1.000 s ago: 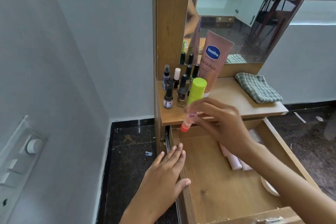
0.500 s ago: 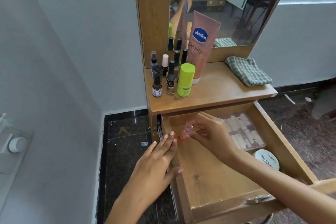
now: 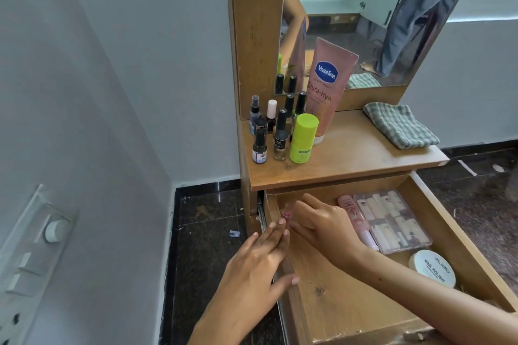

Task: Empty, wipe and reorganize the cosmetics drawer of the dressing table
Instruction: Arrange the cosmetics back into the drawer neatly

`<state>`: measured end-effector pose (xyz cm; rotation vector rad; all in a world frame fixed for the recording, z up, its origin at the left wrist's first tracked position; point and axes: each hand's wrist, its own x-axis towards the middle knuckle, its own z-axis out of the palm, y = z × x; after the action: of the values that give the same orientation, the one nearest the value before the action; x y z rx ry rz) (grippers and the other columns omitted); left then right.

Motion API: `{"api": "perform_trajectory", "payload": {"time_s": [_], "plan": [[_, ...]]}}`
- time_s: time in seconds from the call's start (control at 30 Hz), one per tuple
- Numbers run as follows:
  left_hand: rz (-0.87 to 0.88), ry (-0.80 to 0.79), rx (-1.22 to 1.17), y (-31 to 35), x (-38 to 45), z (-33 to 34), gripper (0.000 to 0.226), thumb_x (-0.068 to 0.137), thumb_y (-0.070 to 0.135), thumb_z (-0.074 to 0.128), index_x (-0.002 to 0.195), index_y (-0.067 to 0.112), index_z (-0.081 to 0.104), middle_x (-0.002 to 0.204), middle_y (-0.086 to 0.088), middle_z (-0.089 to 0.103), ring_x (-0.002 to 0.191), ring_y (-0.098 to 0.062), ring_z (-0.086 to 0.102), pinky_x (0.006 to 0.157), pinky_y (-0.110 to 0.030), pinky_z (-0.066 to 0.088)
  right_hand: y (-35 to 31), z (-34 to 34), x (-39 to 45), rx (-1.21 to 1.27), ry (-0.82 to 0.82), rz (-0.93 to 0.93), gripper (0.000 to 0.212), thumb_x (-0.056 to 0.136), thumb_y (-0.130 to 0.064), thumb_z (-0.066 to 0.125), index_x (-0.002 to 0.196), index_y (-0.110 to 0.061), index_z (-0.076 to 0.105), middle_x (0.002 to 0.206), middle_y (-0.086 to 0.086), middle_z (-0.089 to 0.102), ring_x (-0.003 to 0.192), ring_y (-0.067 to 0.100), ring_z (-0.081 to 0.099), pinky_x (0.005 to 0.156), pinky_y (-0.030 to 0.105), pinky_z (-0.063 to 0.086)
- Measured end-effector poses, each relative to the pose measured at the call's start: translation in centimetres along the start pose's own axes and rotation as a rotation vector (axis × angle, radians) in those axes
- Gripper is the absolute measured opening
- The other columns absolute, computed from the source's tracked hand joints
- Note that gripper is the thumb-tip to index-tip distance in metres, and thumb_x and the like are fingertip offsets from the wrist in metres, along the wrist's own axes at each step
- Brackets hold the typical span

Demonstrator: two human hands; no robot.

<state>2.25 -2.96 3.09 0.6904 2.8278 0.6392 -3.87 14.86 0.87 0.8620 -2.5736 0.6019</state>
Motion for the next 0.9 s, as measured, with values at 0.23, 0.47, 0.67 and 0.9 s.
{"api": "perform_trajectory", "payload": {"time_s": [0.23, 0.47, 0.67, 0.9], "plan": [[0.006, -0.024, 0.004, 0.07, 0.09, -0.33, 0.075, 0.091, 0.052, 0.043, 0.148, 0.025, 0.004, 0.147, 0.019, -0.016, 0.127, 0.009, -0.021, 0.104, -0.013, -0.011, 0.60, -0.28, -0.19, -0.012, -0.004, -0.064, 0.008, 0.089, -0.026, 0.063, 0.095, -0.024, 0.057, 0.107, -0.005, 0.065, 0.074, 0.011, 0.068, 0.052, 0.025, 0.054], [0.005, -0.038, 0.021, -0.07, 0.28, -0.14, 0.075, 0.091, 0.052, 0.043, 0.148, 0.022, 0.005, 0.151, 0.015, -0.014, 0.130, 0.006, -0.020, 0.105, -0.015, -0.011, 0.69, 0.04, -0.02, -0.012, -0.010, -0.013, 0.014, 0.091, -0.033, 0.052, 0.090, -0.021, 0.060, 0.082, -0.008, 0.061, 0.058, 0.011, 0.060, 0.046, 0.021, 0.047], [0.012, -0.062, 0.048, -0.27, 0.51, 0.08, 0.075, 0.091, 0.055, 0.039, 0.148, 0.022, 0.003, 0.147, 0.016, -0.018, 0.129, 0.004, -0.023, 0.106, -0.017, -0.012, 0.75, 0.11, 0.04, 0.004, 0.003, 0.028, 0.011, 0.087, -0.029, 0.064, 0.097, -0.025, 0.064, 0.087, -0.011, 0.065, 0.065, 0.008, 0.065, 0.050, 0.027, 0.053], [0.016, -0.074, 0.054, -0.33, 0.52, 0.07, 0.075, 0.091, 0.055, 0.040, 0.148, 0.021, 0.004, 0.151, 0.013, -0.015, 0.129, 0.003, -0.023, 0.105, -0.017, -0.012, 0.81, 0.14, -0.02, 0.000, -0.013, 0.027, 0.016, 0.083, -0.026, 0.069, 0.099, -0.023, 0.064, 0.096, -0.010, 0.070, 0.073, 0.008, 0.069, 0.055, 0.026, 0.056]]}}
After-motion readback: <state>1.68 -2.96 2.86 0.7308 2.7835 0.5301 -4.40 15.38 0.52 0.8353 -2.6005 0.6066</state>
